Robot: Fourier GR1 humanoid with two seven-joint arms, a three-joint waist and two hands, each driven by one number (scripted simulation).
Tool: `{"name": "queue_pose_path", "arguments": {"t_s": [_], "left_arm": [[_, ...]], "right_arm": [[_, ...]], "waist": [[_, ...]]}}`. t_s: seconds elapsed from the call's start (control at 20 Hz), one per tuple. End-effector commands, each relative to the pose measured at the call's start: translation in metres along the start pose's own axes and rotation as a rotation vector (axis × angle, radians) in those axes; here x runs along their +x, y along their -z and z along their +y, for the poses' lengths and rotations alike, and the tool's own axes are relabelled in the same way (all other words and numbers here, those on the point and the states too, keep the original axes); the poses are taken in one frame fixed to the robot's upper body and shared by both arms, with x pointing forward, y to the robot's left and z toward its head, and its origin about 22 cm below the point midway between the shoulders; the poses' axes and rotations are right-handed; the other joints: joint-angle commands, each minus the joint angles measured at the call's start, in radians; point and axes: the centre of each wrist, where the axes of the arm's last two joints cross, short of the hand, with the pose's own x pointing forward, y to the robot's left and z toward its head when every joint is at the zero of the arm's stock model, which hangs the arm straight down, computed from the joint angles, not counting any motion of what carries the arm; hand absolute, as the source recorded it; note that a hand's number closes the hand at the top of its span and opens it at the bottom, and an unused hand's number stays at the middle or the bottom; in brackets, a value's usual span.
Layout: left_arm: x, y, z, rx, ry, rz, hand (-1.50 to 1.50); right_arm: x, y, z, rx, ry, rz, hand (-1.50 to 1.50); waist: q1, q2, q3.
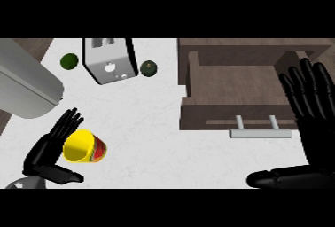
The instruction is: Pick up the cup, place it into the drawer and close the drawer
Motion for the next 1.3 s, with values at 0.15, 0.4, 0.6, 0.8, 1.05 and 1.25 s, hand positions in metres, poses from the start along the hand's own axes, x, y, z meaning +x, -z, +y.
{"name": "queue_pose_path", "arguments": {"t_s": [0.15,0.4,0.6,0.8,1.05,1.25], "left_arm": [[-0.02,0.007,0.002,-0.01,-0.042,-0.037,-1.5],[-0.03,-0.008,0.008,-0.008,-0.021,-0.022,-1.5],[-0.033,-0.003,0.014,-0.006,-0.012,-0.019,-1.5],[-0.052,-0.009,-0.004,-0.043,-0.032,-0.029,-1.5],[-0.054,-0.006,0.001,-0.027,-0.072,-0.046,-1.5],[-0.045,0.017,0.007,-0.032,-0.118,-0.046,-1.5]], "right_arm": [[0.016,-0.005,-0.007,0.021,-0.008,0.029,-1.5],[-0.006,0.012,-0.009,0.031,-0.001,0.013,-1.5],[-0.002,0.008,-0.006,0.014,-0.007,-0.008,-1.5],[0.012,-0.004,-0.001,0.038,-0.001,-0.003,-1.5],[0.013,-0.002,-0.009,0.042,-0.014,0.006,-1.5],[0.006,-0.005,0.002,0.034,0.043,-0.008,-1.5]], "waist": [[-0.005,0.0,0.0],[0.003,0.001,0.0],[-0.001,0.001,0.0],[-0.009,0.001,-0.001],[-0.011,0.003,-0.002],[-0.012,0.004,-0.002]]}}
